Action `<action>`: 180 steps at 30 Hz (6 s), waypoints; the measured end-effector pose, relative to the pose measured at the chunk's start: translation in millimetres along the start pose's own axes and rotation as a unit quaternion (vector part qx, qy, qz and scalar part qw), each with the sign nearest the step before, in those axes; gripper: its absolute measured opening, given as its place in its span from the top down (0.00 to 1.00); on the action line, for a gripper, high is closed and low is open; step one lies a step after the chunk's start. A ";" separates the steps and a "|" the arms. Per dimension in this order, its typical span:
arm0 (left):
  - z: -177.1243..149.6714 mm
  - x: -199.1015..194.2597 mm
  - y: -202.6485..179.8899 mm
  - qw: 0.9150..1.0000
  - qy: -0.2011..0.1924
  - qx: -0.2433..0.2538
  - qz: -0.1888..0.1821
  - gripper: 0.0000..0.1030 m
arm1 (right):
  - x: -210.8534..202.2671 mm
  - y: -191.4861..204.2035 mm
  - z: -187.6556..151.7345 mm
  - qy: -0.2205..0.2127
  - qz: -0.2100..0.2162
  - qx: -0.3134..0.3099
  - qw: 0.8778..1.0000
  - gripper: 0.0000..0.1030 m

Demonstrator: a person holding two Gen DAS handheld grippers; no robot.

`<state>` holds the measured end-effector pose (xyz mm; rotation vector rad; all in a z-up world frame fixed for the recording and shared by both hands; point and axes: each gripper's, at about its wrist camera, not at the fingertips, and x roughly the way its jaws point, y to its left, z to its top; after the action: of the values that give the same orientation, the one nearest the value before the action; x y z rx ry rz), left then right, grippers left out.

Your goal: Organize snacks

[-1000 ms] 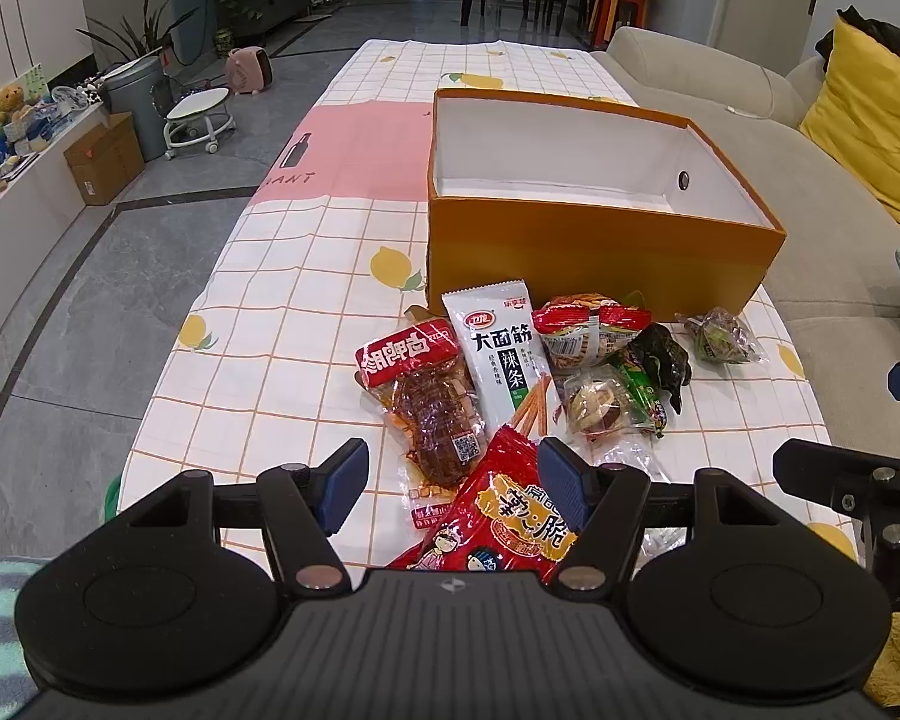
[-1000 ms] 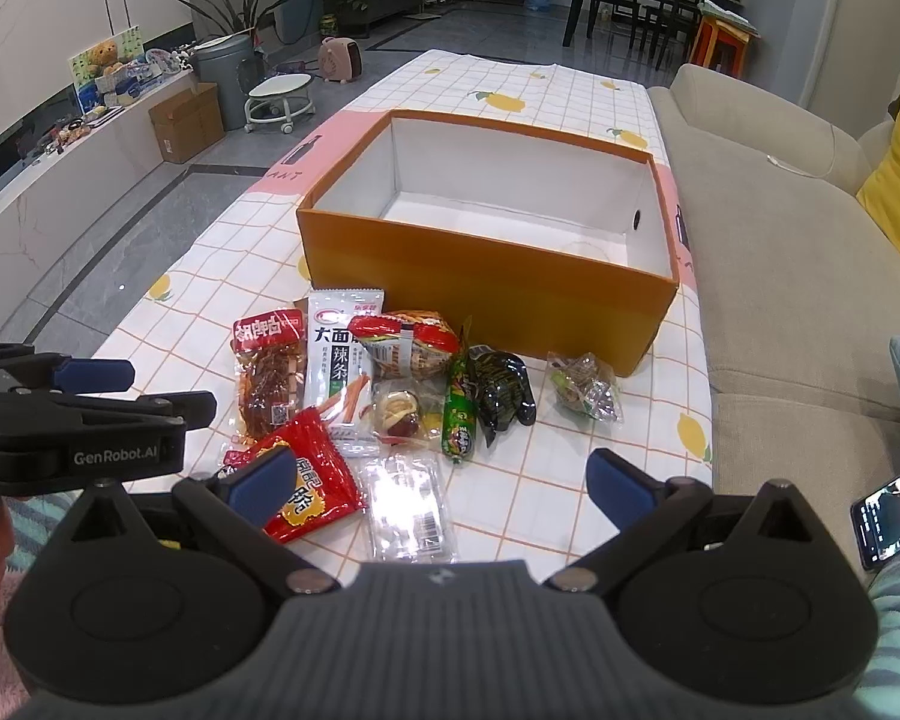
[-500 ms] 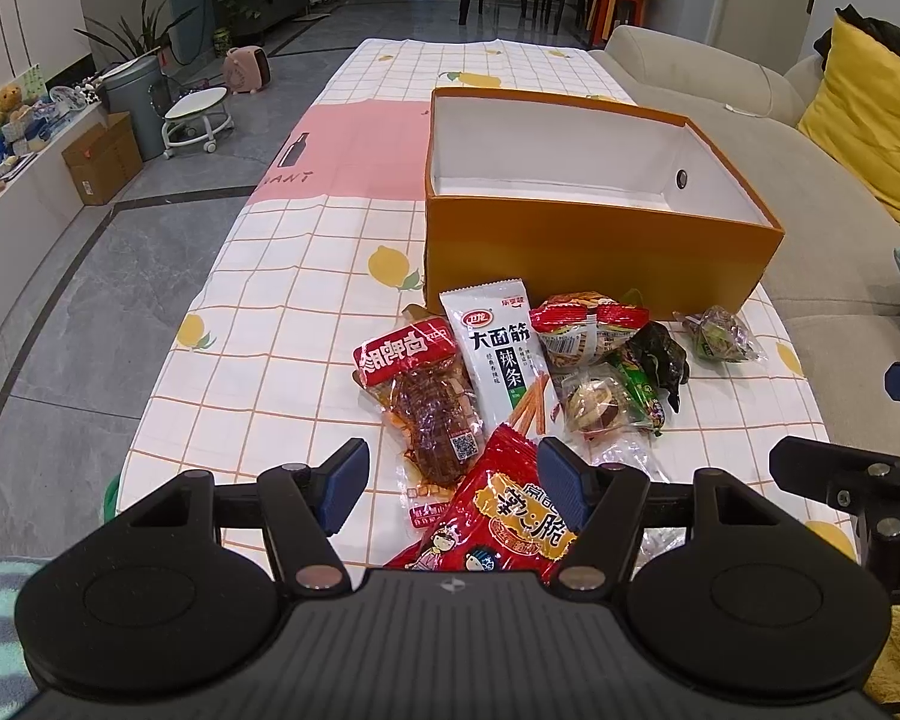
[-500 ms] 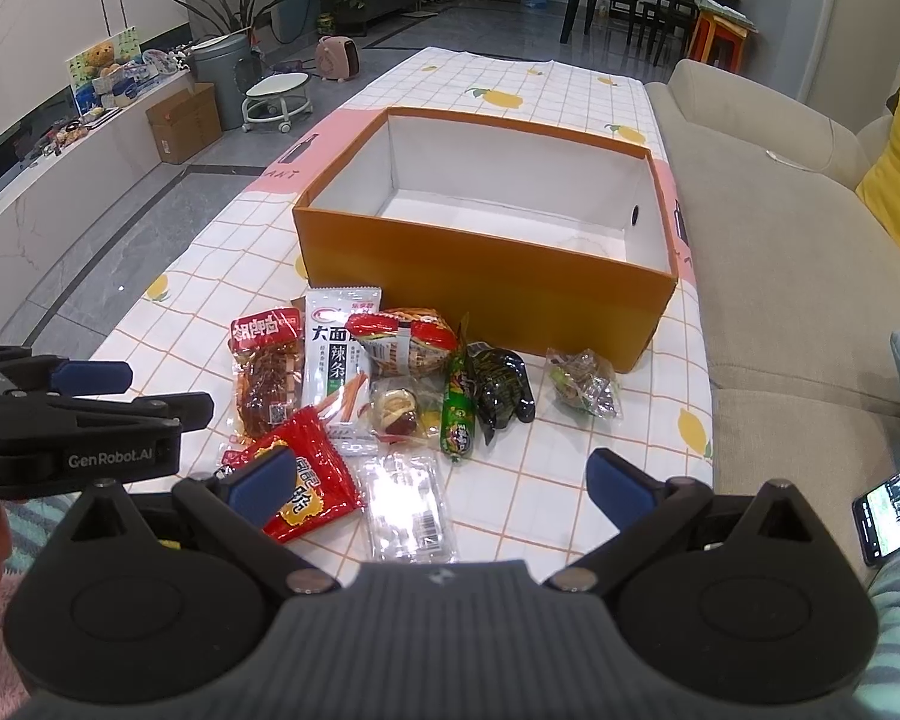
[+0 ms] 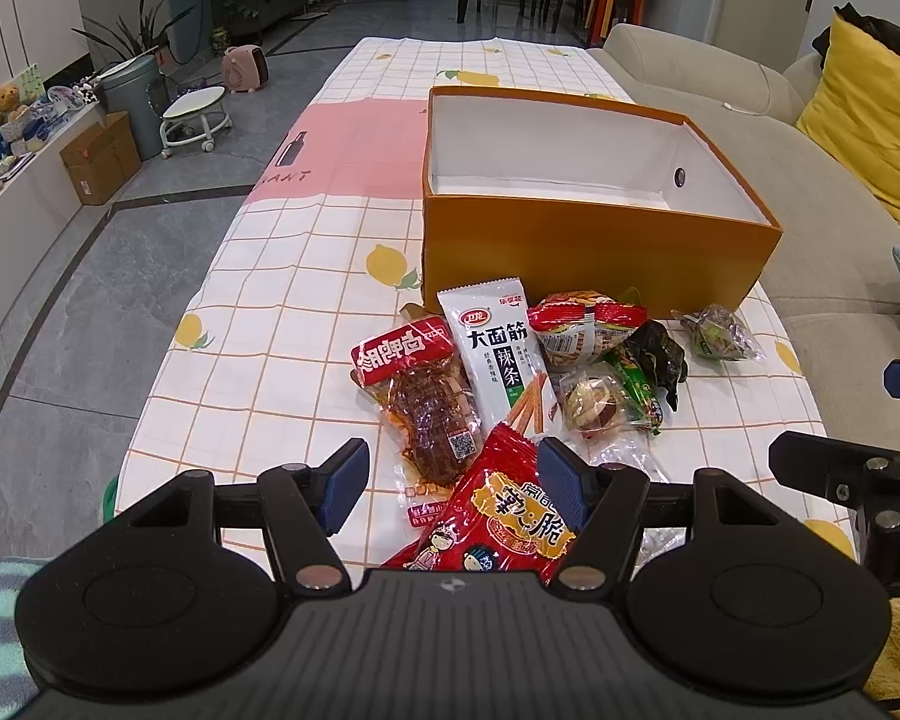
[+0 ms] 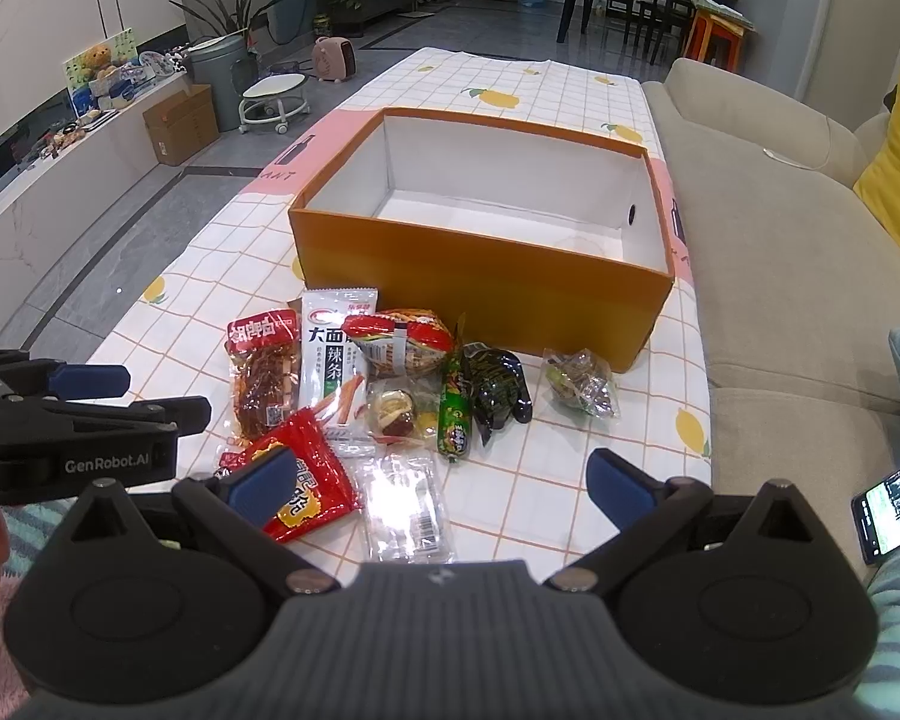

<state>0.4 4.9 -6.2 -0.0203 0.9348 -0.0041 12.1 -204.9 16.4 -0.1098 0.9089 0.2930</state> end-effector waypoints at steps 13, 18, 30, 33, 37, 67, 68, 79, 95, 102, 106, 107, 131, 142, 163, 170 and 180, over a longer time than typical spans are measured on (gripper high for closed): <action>-0.3 3.3 0.0 0.999 0.006 -0.010 -0.031 0.26 | 6.4 -9.3 -3.3 -0.003 0.008 0.014 1.000 0.04; 1.8 12.4 2.5 0.998 0.018 -0.012 -0.059 0.26 | 17.2 -17.1 -8.3 -0.007 0.017 0.025 1.000 0.09; -8.7 59.0 -8.9 0.984 0.142 0.067 -0.081 0.16 | 75.8 -22.3 -30.7 0.078 0.061 0.050 0.994 0.18; -10.7 70.9 -12.1 0.978 0.165 0.093 -0.086 0.15 | 88.1 -20.5 -34.6 0.092 0.074 0.043 0.992 0.18; -15.3 83.3 -15.2 0.971 0.179 0.141 -0.068 0.15 | 104.6 -10.1 -40.3 0.107 0.086 0.008 0.990 0.18; -39.1 108.0 -54.8 0.940 0.128 0.313 -0.043 0.06 | 128.8 -5.7 -50.0 0.093 0.102 -0.061 0.989 0.34; -38.1 108.9 -53.7 0.942 0.125 0.309 -0.047 0.07 | 128.8 -3.8 -50.7 0.089 0.103 -0.067 0.988 0.34; -31.8 110.1 -35.1 0.958 0.121 0.247 -0.079 0.22 | 135.7 2.7 -51.6 0.084 0.096 -0.079 0.989 0.48; -6.8 75.2 -9.5 0.978 0.104 0.141 -0.116 0.22 | 113.3 -19.8 -48.4 0.092 0.135 0.024 0.986 0.52; 5.0 55.3 -1.9 0.982 0.101 0.077 -0.138 0.22 | 97.1 -20.9 -50.7 0.106 0.168 0.065 0.978 0.52; 10.4 46.5 -3.3 0.985 0.090 0.068 -0.128 0.22 | 76.5 -21.1 -48.0 0.087 0.177 0.074 0.978 0.52; 13.4 43.6 -2.7 0.986 0.087 0.063 -0.127 0.22 | 70.4 -21.5 -46.2 0.079 0.178 0.076 0.978 0.52; 169.1 48.3 -35.2 0.994 -0.007 0.093 -0.054 0.22 | 55.2 -79.0 112.3 -0.067 0.122 0.157 0.978 0.52; 204.3 133.7 -53.9 0.986 0.076 0.143 -0.029 0.22 | 135.8 -83.1 167.7 -0.011 0.069 0.132 0.989 0.52; 191.7 209.3 -85.9 0.941 0.188 0.282 0.008 0.21 | 241.7 -84.5 156.0 0.147 0.078 0.112 0.980 0.51; 190.6 214.5 -77.9 0.946 0.192 0.262 0.012 0.18 | 249.7 -86.4 153.4 0.161 0.080 0.125 0.976 0.50; 192.0 206.5 -77.7 0.946 0.176 0.270 0.022 0.15 | 237.4 -88.7 155.5 0.157 0.073 0.128 0.977 0.41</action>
<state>278.0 -72.3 -56.8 0.5245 1.2653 -0.2301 293.8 -207.5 -78.6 0.1541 1.2644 0.2958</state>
